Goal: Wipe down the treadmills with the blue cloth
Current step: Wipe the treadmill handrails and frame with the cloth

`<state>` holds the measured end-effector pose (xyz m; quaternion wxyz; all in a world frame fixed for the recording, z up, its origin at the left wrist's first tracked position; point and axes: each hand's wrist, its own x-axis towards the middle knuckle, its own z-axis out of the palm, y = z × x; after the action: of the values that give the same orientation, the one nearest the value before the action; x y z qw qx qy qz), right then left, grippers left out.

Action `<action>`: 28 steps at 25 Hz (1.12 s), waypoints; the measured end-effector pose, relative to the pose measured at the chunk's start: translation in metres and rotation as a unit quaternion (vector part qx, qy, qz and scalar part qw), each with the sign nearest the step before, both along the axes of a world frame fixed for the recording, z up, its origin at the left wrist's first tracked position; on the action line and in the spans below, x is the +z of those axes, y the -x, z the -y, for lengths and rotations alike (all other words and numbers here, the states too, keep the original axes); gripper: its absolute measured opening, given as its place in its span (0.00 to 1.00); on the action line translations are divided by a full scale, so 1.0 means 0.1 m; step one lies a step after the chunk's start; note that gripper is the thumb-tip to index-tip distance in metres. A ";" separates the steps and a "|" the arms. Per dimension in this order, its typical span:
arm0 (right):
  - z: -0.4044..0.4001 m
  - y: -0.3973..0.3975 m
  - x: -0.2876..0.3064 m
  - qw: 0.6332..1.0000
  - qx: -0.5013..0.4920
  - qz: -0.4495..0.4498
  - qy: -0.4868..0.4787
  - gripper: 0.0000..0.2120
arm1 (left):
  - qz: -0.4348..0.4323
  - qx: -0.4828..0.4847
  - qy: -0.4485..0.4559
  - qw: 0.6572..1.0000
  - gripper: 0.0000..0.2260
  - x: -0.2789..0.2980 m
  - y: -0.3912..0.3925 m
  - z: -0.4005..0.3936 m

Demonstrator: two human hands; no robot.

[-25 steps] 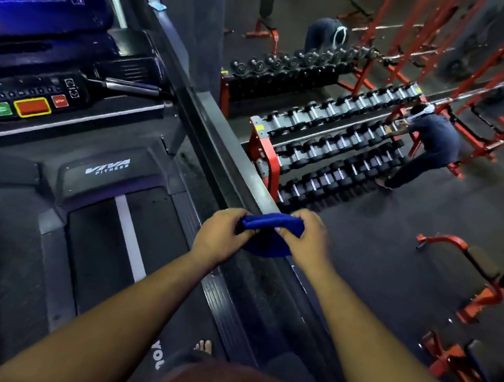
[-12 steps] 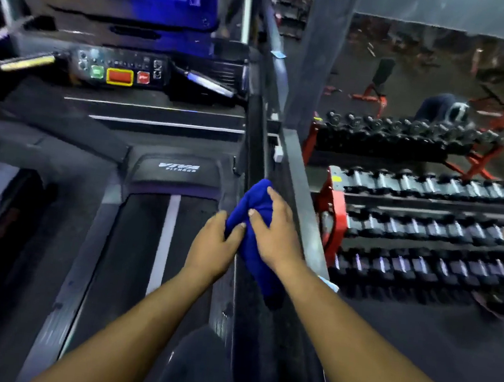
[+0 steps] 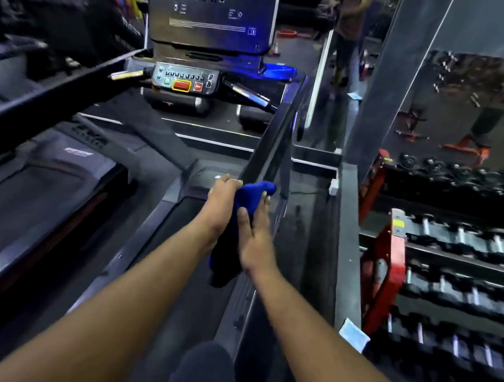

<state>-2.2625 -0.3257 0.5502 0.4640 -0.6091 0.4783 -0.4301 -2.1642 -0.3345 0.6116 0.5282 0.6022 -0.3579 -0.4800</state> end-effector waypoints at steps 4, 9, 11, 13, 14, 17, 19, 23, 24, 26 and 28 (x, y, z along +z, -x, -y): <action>-0.07 -0.07 0.03 1.000 0.007 0.016 0.003 0.44 | -0.064 -0.038 -0.047 0.996 0.26 0.05 0.08 -0.17; 0.68 -0.04 0.19 0.994 0.056 -0.074 0.058 0.39 | 0.006 -0.006 -0.058 0.998 0.23 0.04 -0.02 0.07; 0.96 -0.03 0.25 0.992 0.055 -0.093 0.058 0.38 | 0.023 0.013 -0.055 0.998 0.22 0.04 0.06 0.14; 0.78 -0.03 0.12 0.998 0.020 -0.032 0.050 0.38 | 0.012 0.049 -0.045 0.998 0.23 -0.01 0.13 0.18; 0.55 -0.05 0.00 0.998 0.009 0.018 0.060 0.39 | 0.006 0.056 -0.041 0.998 0.26 -0.05 0.14 0.22; 0.19 -0.15 -0.36 0.991 -0.001 0.119 0.063 0.36 | 0.040 0.078 -0.040 0.995 0.28 -0.14 0.14 0.26; 0.52 -0.18 -0.43 0.983 -0.019 0.185 -0.004 0.32 | 0.067 0.076 -0.015 0.995 0.24 -0.19 0.12 0.31; 0.81 -0.13 -0.42 0.946 -0.059 0.281 -0.152 0.32 | 0.121 0.021 -0.003 0.992 0.28 -0.17 0.15 0.32; 0.64 -0.14 -0.32 0.964 -0.060 0.234 -0.107 0.34 | 0.131 0.017 -0.004 0.991 0.30 -0.17 0.14 0.33; 0.33 -0.17 -0.14 0.987 -0.040 0.152 -0.043 0.37 | 0.150 0.017 0.000 0.989 0.31 -0.23 0.07 0.35; 0.52 -0.17 -0.15 0.994 -0.029 0.107 0.005 0.35 | 0.193 0.029 0.007 0.981 0.32 -0.26 0.05 0.35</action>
<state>-2.2452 -0.3774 0.5357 0.4973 -0.5475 0.4410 -0.5084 -2.1696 -0.3694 0.5852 0.4671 0.6900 -0.4391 -0.3361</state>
